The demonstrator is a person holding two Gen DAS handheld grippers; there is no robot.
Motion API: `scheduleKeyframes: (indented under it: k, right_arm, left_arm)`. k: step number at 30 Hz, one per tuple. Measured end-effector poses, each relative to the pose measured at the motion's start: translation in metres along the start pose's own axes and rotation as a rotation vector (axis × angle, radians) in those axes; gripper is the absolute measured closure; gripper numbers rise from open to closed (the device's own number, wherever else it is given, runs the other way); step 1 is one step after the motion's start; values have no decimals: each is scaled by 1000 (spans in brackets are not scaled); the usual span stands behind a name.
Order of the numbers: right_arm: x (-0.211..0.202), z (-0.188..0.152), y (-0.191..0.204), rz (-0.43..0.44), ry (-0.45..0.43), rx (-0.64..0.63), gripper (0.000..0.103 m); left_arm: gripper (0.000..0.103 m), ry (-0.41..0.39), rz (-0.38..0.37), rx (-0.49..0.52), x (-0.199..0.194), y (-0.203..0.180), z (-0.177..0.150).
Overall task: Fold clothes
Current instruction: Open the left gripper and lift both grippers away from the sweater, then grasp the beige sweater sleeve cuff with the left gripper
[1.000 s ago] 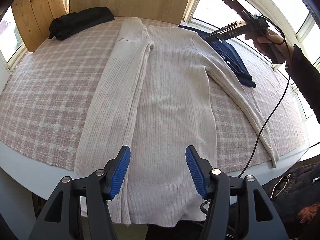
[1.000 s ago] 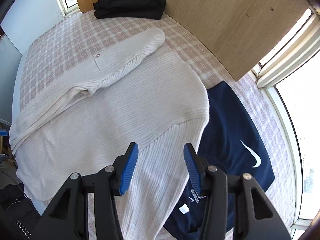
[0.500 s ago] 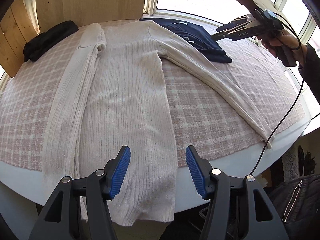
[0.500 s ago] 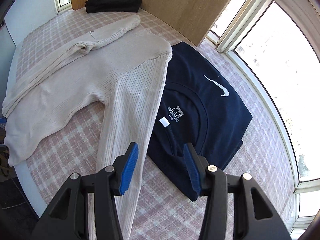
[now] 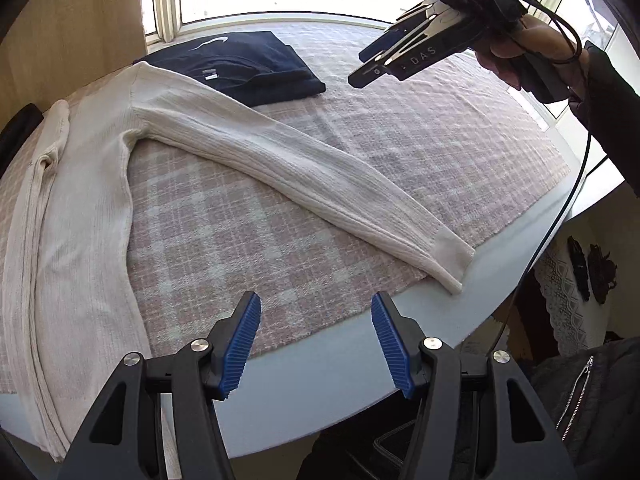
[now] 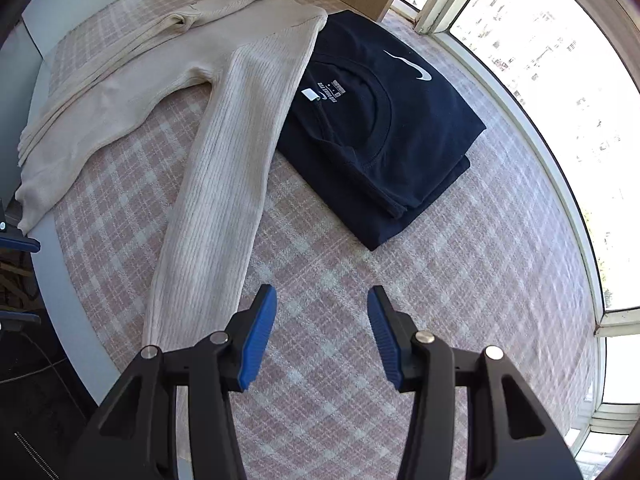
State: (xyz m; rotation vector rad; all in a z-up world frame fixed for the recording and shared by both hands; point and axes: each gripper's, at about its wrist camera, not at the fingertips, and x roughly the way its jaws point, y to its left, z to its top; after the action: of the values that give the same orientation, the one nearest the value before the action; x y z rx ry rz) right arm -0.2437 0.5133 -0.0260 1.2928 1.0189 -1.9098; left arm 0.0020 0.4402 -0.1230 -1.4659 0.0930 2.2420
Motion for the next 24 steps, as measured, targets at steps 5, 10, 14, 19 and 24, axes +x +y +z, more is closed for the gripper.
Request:
scheduleKeyframes:
  k: [5, 10, 14, 19, 24]
  right_arm:
    - [7, 1, -17, -25, -15, -46, 56]
    - [15, 6, -17, -70, -26, -65, 56]
    - [15, 4, -18, -63, -54, -46, 56]
    - [16, -2, -24, -78, -62, -51, 56]
    - [12, -4, -27, -68, -72, -53, 56]
  left_arm:
    - [47, 51, -43, 107, 31, -73, 32]
    - [47, 112, -19, 242, 63, -124, 48]
    - [45, 124, 7, 282, 77, -148, 58]
    - [44, 135, 34, 321, 85, -168, 56]
    - [44, 150, 93, 386, 94, -182, 46]
